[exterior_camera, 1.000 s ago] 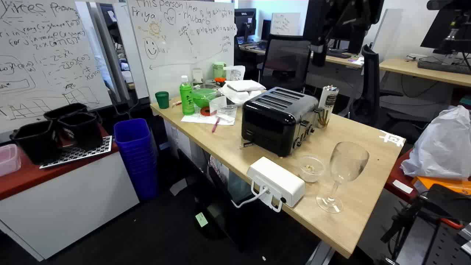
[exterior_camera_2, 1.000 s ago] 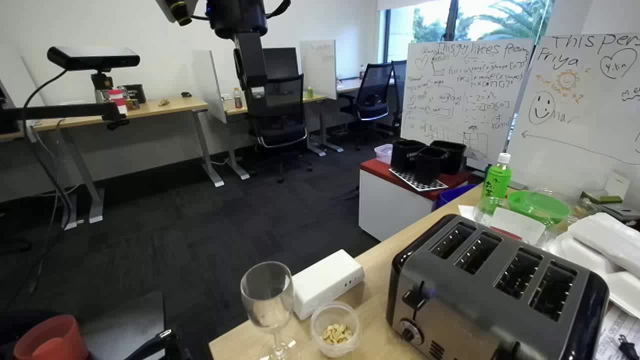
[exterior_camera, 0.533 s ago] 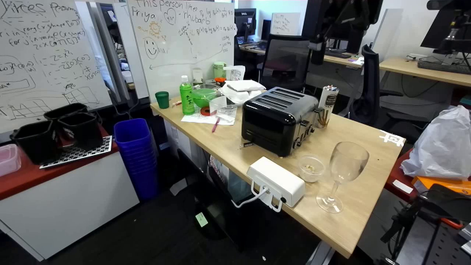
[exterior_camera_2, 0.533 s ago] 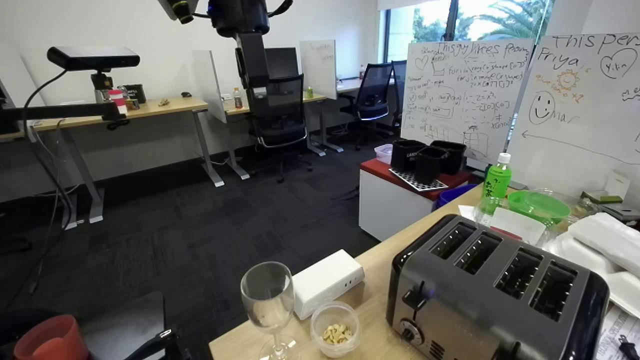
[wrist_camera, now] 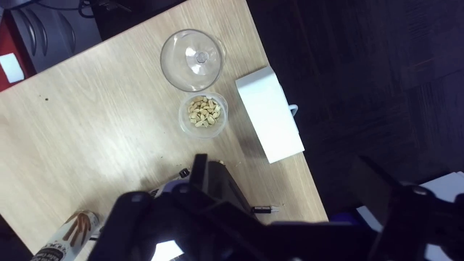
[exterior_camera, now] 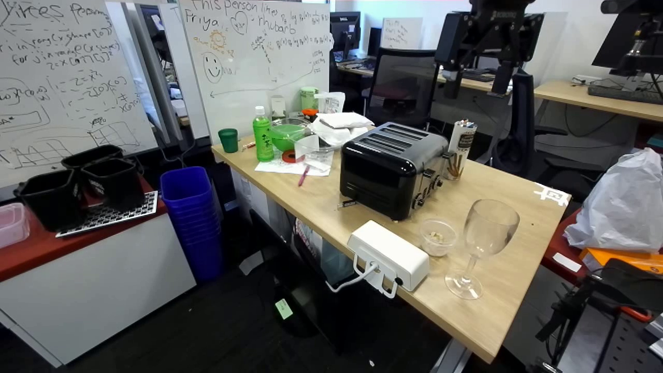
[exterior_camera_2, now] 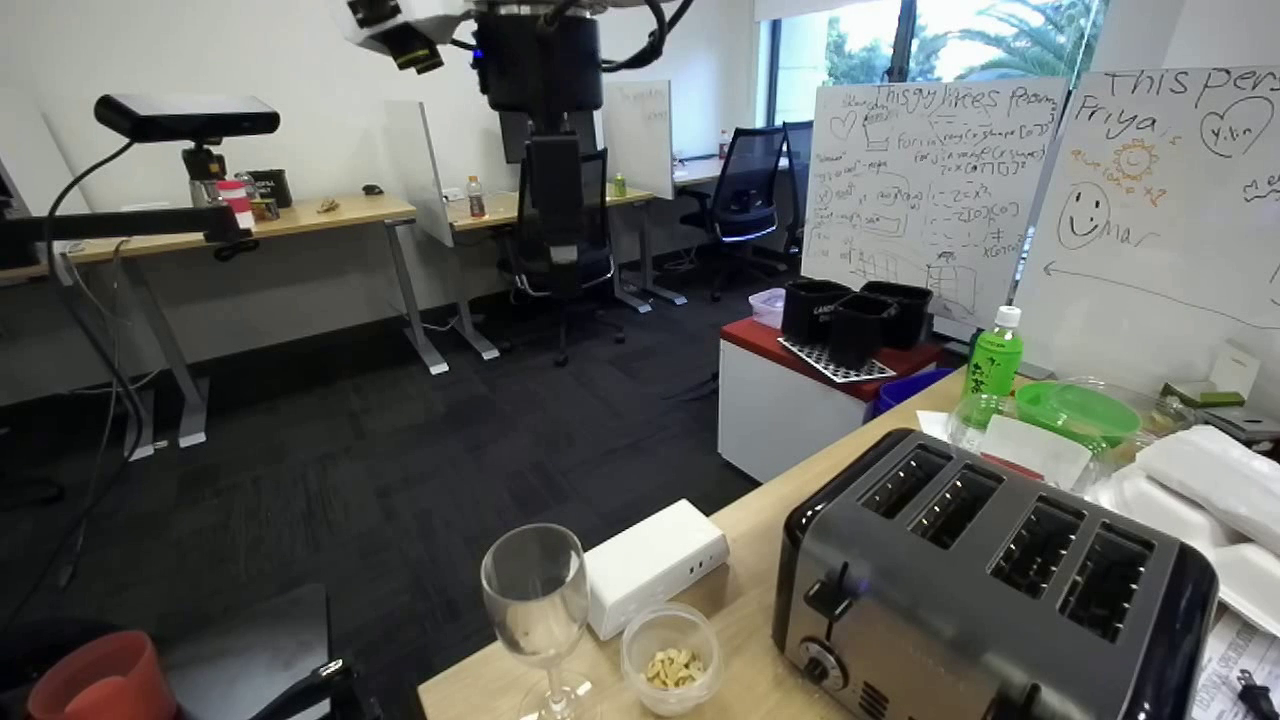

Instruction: Pick up the plastic bowl from the table and pour its contents in the wine glass.

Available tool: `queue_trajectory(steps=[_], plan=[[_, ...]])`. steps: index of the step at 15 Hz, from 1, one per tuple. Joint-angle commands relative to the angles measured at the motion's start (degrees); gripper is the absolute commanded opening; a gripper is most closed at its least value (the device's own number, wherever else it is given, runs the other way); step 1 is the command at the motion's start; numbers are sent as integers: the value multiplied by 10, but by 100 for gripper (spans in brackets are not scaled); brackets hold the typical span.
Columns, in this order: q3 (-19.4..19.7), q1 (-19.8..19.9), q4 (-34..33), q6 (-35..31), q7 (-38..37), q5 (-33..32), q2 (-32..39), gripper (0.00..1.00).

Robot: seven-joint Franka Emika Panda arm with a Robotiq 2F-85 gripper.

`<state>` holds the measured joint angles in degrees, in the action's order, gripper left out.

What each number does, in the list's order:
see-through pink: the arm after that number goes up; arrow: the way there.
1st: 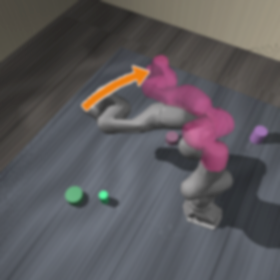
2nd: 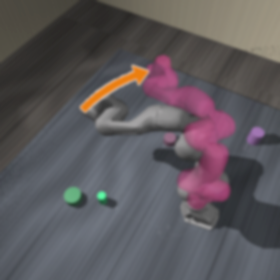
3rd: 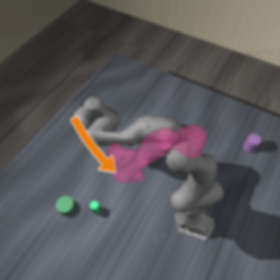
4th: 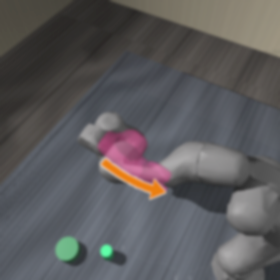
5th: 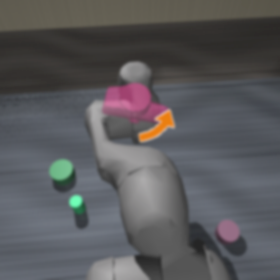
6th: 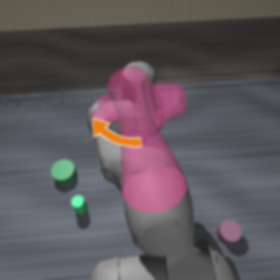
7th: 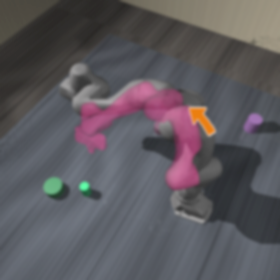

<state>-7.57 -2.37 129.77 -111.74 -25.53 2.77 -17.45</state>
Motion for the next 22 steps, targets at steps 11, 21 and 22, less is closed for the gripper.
queue_trajectory(steps=[11, 21, 22], plan=[[44, 37, 41, -11, -19, 2, 28, 100], [62, 49, 64, -74, -32, 21, 61, 100], [69, 52, 69, -87, -31, 30, 77, 100]])
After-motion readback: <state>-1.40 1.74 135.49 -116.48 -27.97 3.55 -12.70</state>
